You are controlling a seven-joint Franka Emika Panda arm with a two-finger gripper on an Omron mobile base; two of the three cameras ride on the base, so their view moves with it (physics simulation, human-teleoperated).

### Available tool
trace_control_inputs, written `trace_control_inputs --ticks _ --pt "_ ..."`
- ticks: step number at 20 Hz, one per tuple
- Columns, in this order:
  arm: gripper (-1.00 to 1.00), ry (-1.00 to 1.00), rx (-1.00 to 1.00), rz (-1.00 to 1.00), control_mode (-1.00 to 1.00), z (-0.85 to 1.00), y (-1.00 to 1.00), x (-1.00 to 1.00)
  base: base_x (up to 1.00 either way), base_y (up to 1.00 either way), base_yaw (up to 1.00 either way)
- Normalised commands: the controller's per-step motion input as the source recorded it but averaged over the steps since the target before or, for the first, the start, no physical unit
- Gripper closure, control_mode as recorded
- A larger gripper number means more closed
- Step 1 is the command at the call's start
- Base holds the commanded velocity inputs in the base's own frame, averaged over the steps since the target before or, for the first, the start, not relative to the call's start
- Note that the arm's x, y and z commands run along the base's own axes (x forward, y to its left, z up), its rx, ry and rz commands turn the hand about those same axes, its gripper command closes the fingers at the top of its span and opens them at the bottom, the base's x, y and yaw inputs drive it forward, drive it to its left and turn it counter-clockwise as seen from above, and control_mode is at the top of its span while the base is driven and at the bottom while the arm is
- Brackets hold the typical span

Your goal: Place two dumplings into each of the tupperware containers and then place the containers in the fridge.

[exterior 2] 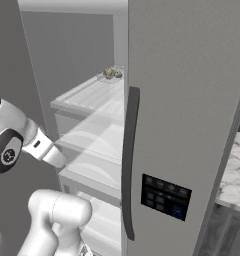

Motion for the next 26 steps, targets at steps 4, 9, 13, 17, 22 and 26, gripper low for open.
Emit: trace_control_inputs --ticks 4,9,13,17,22,26 --pt "-1.00 0.01 0.00 0.37 -1.00 -0.48 -0.12 -0.24 0.00 0.00 0.00" --pt "-1.00 0.00 -0.03 0.41 -1.00 -0.57 0.02 0.00 0.00 0.00 0.00" --pt "-1.00 -0.02 -0.01 0.22 -1.00 -0.83 0.03 -0.09 0.00 0.00 0.00" --pt "-1.00 -0.02 0.00 0.03 1.00 -0.21 0.00 -0.08 -0.41 -0.06 0.03" --pt "-1.00 0.00 0.00 0.00 1.00 0.00 0.00 0.00 -0.97 -0.03 0.00" --pt "-1.00 0.00 0.00 0.00 1.00 0.00 0.00 0.00 -1.00 -0.18 0.00"
